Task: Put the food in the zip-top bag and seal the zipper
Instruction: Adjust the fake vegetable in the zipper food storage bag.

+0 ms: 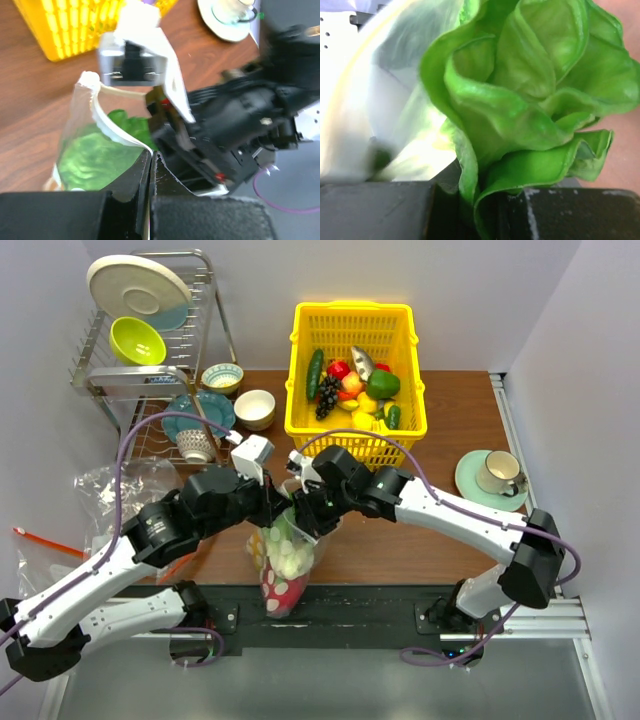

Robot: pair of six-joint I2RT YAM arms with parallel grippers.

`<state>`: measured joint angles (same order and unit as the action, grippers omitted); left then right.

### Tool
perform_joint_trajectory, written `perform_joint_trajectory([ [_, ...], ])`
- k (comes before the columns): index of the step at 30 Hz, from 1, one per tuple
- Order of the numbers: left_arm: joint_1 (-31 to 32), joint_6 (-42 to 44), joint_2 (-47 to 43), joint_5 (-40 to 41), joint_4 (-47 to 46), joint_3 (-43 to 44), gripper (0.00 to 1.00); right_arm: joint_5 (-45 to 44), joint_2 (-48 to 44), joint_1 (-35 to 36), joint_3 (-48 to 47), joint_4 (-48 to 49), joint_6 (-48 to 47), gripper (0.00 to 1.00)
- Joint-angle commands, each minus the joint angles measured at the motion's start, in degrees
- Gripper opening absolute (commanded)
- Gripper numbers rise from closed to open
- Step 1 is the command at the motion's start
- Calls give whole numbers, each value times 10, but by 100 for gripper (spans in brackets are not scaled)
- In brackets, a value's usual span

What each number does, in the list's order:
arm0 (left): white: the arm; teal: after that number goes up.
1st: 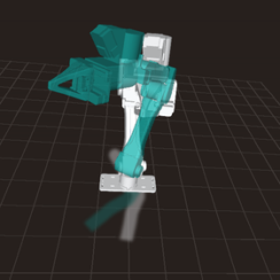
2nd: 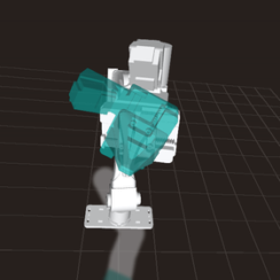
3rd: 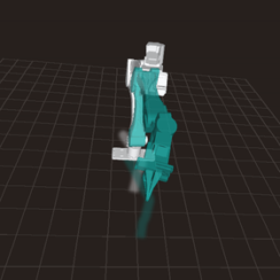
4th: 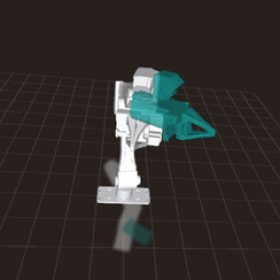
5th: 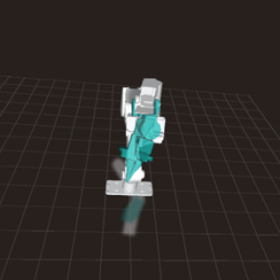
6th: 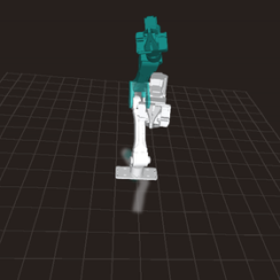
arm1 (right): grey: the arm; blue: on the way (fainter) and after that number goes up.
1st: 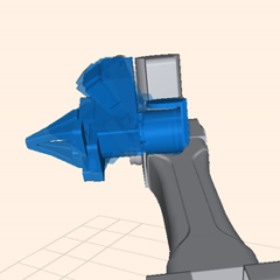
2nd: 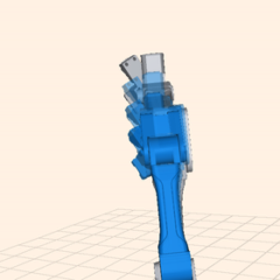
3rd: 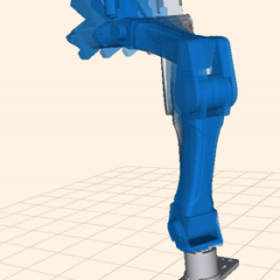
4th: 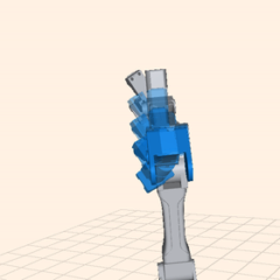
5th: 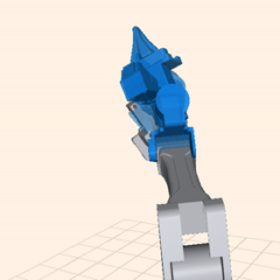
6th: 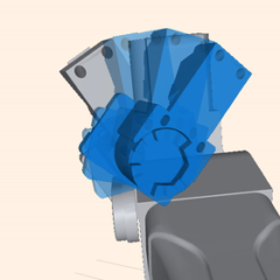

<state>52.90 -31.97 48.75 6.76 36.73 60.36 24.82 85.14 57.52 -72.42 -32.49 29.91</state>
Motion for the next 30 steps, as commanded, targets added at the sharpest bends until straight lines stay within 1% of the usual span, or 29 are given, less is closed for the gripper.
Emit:
perform_joint_trajectory([
  [1,-3,-24,-10,-31,-173,-24,0,104,22,20,58,119,64,0],
  [2,-3,-34,-10,-44,-195,-30,0,102,27,27,61,130,69,0],
  [6,-3,-48,-17,-52,-215,-38,0,81,47,35,76,174,89,2],
  [7,-3,-49,-20,-52,-217,-37,0,74,49,35,76,177,90,13],
  [9,-3,-49,-33,-50,-222,-27,0,49,40,36,75,161,87,28],
  [10,-3,-49,-38,-48,-221,-24,0,20,30,35,75,157,87,36],
  [11,-3,-47,-44,-40,-215,-19,0,12,7,35,76,154,86,43],
  [12,-3,-47,-53,-36,-210,-11,0,3,-3,35,75,142,82,48],
  [14,-3,-43,-62,-20,-189,-6,0,-33,-32,35,67,119,72,54],
  [18,-3,-38,-79,3,-150,1,0,-85,-68,34,39,31,41,70],
  [21,-3,-39,-86,10,-137,-9,0,-120,-103,35,34,-4,34,77],
  [23,-3,-40,-88,11,-136,-21,0,-143,-122,34,30,-19,32,79],
  [26,-3,-43,-88,11,-140,-31,0,-179,-151,34,6,-75,21,80],
  [29,-3,-47,-82,5,-144,-39,0,-221,-172,34,-28,-125,11,86],
  [30,-3,-46,-80,4,-143,-39,0,-235,-176,34,-42,-136,7,86],
])
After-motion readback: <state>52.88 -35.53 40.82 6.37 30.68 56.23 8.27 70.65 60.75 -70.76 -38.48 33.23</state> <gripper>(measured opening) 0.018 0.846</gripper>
